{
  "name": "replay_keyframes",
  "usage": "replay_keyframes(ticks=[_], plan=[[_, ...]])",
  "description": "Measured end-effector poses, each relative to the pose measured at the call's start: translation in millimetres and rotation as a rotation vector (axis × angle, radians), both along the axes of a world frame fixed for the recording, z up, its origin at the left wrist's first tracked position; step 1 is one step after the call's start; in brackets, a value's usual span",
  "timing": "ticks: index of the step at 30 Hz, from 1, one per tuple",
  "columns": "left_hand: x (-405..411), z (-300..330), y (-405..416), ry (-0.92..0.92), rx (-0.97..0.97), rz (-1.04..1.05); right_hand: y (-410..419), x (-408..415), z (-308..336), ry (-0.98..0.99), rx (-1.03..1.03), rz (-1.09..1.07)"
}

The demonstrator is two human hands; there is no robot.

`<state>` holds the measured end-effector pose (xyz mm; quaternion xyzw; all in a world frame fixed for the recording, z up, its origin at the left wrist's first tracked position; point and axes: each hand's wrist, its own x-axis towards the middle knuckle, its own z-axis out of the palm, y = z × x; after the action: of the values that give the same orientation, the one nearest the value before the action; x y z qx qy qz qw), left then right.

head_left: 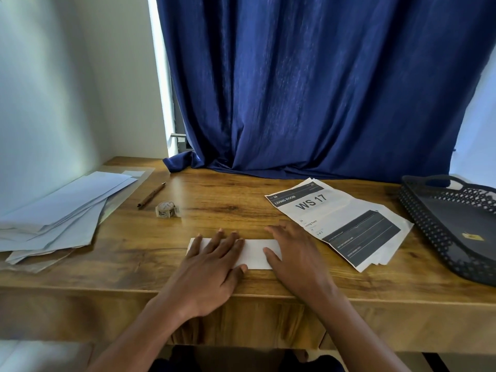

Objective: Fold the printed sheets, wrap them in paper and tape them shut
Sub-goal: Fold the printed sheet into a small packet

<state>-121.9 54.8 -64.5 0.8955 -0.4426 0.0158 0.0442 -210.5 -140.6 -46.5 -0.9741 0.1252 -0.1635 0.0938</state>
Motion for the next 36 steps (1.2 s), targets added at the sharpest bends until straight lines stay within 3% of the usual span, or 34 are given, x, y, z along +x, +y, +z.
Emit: replay_keyframes(ticks=[3,8,16,22,28,36], plan=[[-1.1,1.8,2.1,0.018,-0.002,-0.022,23.6,2.6,4.0,0.037,-0.050,0.117],[-3.4,3.3,5.2,0.040,-0.005,-0.037,49.7,5.3,-6.7,0.191,0.104,0.228],[1.4,2.9,2.2,0.056,0.019,0.001,15.4,-9.6,-7.2,0.320,0.040,0.110],[-1.1,16.1,-7.0,0.226,-0.067,0.061,7.4,-10.8,-12.4,0.326,-0.009,0.082],[-32.5,18.2,-36.2,0.240,-0.037,-0.091,7.2,-16.0,-12.1,0.322,-0.068,0.153],[-5.4,9.6,-1.7,0.152,0.015,0.008,8.7,-13.8,-10.1,0.352,-0.029,0.077]])
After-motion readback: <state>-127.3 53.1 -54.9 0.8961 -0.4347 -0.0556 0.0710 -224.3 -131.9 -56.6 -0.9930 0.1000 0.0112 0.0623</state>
